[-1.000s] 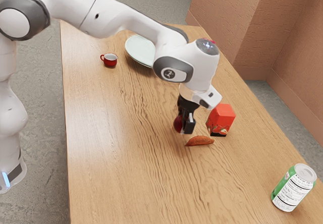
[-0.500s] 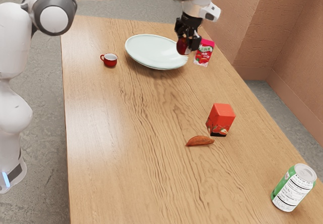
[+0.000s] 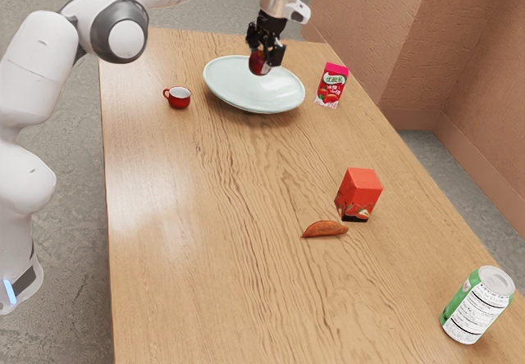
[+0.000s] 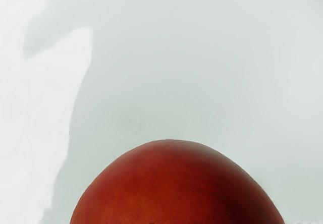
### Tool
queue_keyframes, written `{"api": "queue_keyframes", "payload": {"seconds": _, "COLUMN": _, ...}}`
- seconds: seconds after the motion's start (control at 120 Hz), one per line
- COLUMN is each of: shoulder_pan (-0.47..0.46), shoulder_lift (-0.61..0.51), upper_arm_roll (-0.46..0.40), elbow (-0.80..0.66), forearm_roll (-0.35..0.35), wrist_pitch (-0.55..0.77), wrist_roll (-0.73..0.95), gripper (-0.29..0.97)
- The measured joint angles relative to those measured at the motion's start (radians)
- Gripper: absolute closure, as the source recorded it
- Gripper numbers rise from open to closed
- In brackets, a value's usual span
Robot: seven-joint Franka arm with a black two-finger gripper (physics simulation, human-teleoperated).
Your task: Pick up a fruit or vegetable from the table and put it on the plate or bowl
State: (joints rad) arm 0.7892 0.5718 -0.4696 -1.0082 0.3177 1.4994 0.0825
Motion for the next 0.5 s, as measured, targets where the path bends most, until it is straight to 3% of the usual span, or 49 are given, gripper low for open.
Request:
{"api": "queue_keyframes", "payload": {"seconds": 0.05, "shoulder_pan": 0.0, "shoulder_lift": 0.001, "upper_arm_roll": 0.011, "elbow": 0.0, "forearm_roll": -0.013, "wrist_pitch": 0.0, "wrist_roll": 0.017, "gripper": 0.46}}
{"api": "queue_keyframes", "payload": {"seconds": 0.108, "shoulder_pan": -0.001, "shoulder_lift": 0.005, "upper_arm_roll": 0.016, "elbow": 0.0, "forearm_roll": -0.025, "wrist_pitch": -0.001, "wrist_roll": 0.041, "gripper": 0.29}}
{"api": "queue_keyframes", "payload": {"seconds": 0.183, "shoulder_pan": -0.005, "shoulder_lift": 0.006, "upper_arm_roll": 0.018, "elbow": 0.0, "forearm_roll": -0.037, "wrist_pitch": -0.003, "wrist_roll": 0.068, "gripper": 0.18}}
{"api": "queue_keyframes", "payload": {"seconds": 0.342, "shoulder_pan": -0.024, "shoulder_lift": -0.009, "upper_arm_roll": 0.018, "elbow": -0.002, "forearm_roll": -0.044, "wrist_pitch": -0.005, "wrist_roll": 0.114, "gripper": 0.06}}
{"api": "queue_keyframes", "payload": {"seconds": 0.408, "shoulder_pan": -0.11, "shoulder_lift": -0.106, "upper_arm_roll": 0.016, "elbow": -0.038, "forearm_roll": -0.041, "wrist_pitch": -0.008, "wrist_roll": 0.114, "gripper": 0.03}}
{"api": "queue_keyframes", "payload": {"seconds": 0.5, "shoulder_pan": -0.393, "shoulder_lift": -0.287, "upper_arm_roll": 0.026, "elbow": -0.189, "forearm_roll": -0.039, "wrist_pitch": -0.011, "wrist_roll": 0.073, "gripper": 0.02}}
